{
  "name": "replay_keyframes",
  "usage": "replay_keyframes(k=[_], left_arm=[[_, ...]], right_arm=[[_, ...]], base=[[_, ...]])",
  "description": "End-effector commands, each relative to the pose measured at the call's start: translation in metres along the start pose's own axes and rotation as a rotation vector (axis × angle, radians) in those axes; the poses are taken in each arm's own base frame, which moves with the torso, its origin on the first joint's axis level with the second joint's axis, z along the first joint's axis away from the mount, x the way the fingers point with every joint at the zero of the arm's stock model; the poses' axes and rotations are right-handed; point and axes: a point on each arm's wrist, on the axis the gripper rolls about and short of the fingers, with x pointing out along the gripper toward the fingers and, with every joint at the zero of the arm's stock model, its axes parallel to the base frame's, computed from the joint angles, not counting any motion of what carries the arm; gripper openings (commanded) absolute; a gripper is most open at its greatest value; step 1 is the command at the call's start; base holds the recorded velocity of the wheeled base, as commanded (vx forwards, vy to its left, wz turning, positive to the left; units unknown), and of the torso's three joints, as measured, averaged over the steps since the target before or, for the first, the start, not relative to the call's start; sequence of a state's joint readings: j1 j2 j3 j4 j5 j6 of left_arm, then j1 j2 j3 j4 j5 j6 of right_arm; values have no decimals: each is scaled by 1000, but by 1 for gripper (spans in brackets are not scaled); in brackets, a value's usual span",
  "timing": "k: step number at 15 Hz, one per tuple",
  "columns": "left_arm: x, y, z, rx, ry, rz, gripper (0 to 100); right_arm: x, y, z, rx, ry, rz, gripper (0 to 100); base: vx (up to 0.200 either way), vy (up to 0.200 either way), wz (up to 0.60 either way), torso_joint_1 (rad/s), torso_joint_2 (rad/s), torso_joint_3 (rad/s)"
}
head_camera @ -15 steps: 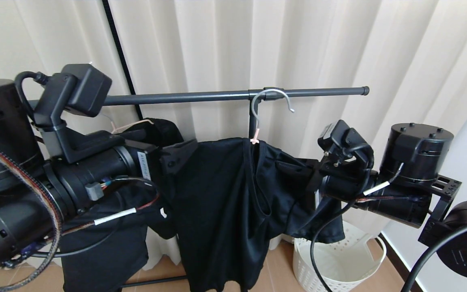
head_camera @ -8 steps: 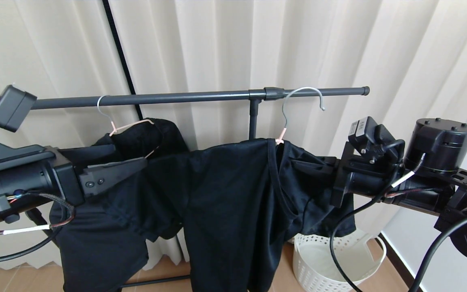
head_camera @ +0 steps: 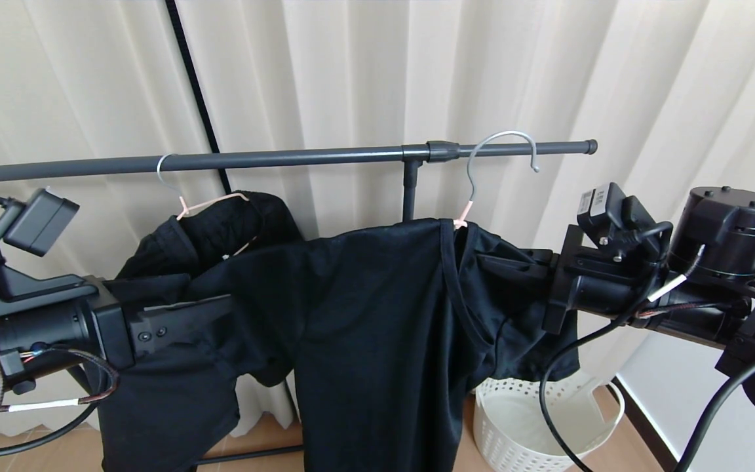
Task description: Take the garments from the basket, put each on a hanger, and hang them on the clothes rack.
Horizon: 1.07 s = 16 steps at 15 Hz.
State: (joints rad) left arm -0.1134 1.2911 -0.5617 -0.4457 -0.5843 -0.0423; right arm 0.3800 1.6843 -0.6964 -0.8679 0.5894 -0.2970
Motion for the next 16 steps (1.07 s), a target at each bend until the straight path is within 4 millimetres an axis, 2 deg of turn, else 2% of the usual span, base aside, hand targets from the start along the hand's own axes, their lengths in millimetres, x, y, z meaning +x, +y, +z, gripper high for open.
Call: replay_keyframes(k=[1, 4, 5, 10, 16], left_arm=[[10, 7, -8, -31, 45, 28, 100], [15, 12, -12, -46, 67, 73, 100], [15, 12, -12, -45, 65, 76, 0], [11, 10, -8, -63, 44, 102, 0], [-4, 12, -11, -69, 22, 165, 0]], right_arm=[[-3, 1, 5, -9, -17, 6, 0], [-4, 2, 5, -8, -16, 7, 0], [-4, 2, 5, -9, -17, 6, 0], [-3, -1, 5, -8, -18, 0, 0], [-5, -9, 5, -5, -17, -24, 0]], base=[[0, 0, 0, 0, 0, 0], [0, 0, 0, 0, 0, 0], [0, 0, 0, 0, 0, 0], [0, 0, 0, 0, 0, 0], [0, 0, 0, 0, 0, 0]])
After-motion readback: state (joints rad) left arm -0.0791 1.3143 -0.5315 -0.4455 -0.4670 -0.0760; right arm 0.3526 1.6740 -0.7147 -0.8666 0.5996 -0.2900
